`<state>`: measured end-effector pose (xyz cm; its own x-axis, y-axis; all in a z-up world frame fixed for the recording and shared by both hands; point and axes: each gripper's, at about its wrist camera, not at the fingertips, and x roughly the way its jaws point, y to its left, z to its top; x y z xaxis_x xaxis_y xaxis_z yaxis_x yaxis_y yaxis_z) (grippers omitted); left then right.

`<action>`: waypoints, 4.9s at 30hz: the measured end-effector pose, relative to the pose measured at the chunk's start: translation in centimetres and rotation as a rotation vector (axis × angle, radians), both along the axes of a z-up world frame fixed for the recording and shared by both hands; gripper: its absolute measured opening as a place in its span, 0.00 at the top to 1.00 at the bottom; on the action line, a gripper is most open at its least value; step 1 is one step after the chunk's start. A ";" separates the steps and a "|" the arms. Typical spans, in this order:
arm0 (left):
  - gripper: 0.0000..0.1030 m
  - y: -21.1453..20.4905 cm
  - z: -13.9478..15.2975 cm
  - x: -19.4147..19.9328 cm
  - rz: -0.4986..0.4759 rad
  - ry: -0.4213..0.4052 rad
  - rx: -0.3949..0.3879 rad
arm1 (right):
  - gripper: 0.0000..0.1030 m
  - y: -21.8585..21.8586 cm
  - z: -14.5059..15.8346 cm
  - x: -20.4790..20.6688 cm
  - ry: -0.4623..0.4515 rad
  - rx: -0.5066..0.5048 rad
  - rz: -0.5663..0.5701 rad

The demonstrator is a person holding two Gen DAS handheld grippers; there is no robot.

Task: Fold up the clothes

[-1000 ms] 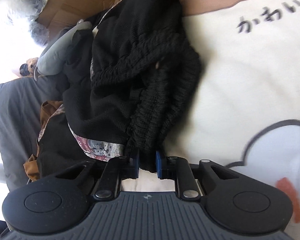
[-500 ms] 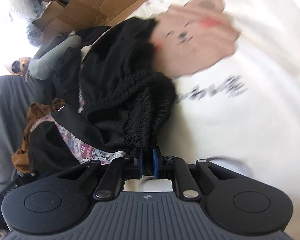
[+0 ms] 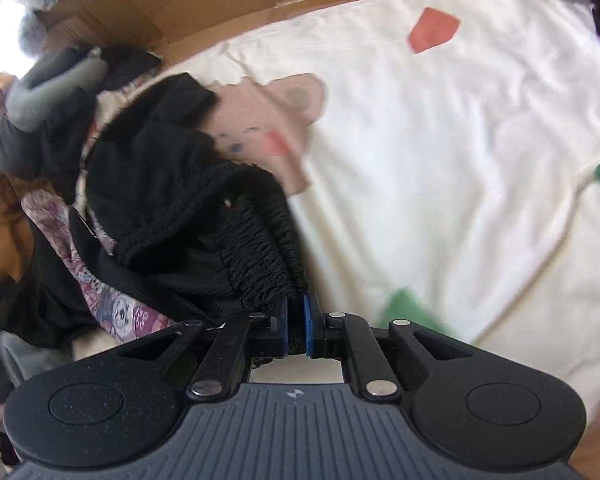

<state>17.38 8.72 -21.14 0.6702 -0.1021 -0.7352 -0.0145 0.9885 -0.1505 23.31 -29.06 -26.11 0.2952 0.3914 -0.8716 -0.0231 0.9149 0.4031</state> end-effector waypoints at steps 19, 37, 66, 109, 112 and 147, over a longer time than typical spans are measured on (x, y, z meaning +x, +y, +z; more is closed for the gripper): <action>0.32 0.7 -4.1 3.9 -0.017 0.033 0.133 | 0.70 -7.2 -0.3 -1.2 0.032 0.065 -0.216; 0.28 1.3 -4.2 3.3 -0.055 0.009 0.164 | 0.34 -1.2 -6.3 -5.0 0.105 0.455 -0.526; 0.18 -1.6 -6.5 6.2 -0.168 0.026 0.158 | 0.96 -11.5 -1.3 -4.3 0.120 -0.038 -0.322; 0.94 -4.2 -7.9 4.0 -0.239 0.234 0.069 | 0.95 -16.5 -1.6 -8.7 -0.152 0.066 -0.236; 0.94 -3.5 -7.1 1.0 -0.239 0.257 0.087 | 0.95 -16.5 -1.1 -8.3 -0.167 0.074 -0.232; 0.52 -1.8 -0.1 -6.2 -0.277 0.261 0.204 | 0.94 -12.8 -1.4 -6.8 -0.154 0.054 -0.091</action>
